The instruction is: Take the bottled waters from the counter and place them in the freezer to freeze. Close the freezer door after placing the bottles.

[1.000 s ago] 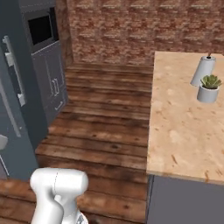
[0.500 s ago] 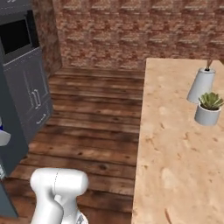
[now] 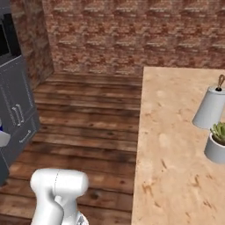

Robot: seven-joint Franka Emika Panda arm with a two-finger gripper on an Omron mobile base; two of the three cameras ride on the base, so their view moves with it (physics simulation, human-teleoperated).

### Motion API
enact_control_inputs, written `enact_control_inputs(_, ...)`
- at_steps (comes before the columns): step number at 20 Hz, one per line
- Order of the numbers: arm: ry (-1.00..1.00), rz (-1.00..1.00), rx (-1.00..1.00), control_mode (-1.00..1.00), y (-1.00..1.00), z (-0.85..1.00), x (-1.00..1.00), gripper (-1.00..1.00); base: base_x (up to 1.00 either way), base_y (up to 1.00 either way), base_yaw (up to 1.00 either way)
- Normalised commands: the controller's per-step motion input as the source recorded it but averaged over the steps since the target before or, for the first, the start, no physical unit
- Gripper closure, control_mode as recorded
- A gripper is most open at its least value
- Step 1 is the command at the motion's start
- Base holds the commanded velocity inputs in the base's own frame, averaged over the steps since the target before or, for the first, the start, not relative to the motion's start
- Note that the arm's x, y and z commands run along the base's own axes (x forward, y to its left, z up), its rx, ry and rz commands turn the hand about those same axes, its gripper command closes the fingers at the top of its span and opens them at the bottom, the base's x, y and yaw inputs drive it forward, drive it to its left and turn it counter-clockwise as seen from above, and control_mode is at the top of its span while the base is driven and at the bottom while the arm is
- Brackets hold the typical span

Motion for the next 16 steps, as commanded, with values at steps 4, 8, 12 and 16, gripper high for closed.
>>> enact_control_inputs(4, 0.0, 0.0, 0.0, 1.0, 0.0, 0.0, 0.0, 1.0, 1.0, 0.0, 0.0)
enact_control_inputs(8, 0.0, 0.0, 0.0, 1.0, 0.0, 0.0, 0.0, 1.0, 1.0, 0.0, 0.0)
enact_control_inputs(12, 0.0, 0.0, 0.0, 1.0, 0.0, 0.0, 0.0, 1.0, 1.0, 0.17, 0.1)
enact_control_inputs(16, 0.0, 0.0, 0.0, 1.0, 0.0, 0.0, 0.0, 1.0, 0.88, 0.42, 0.51)
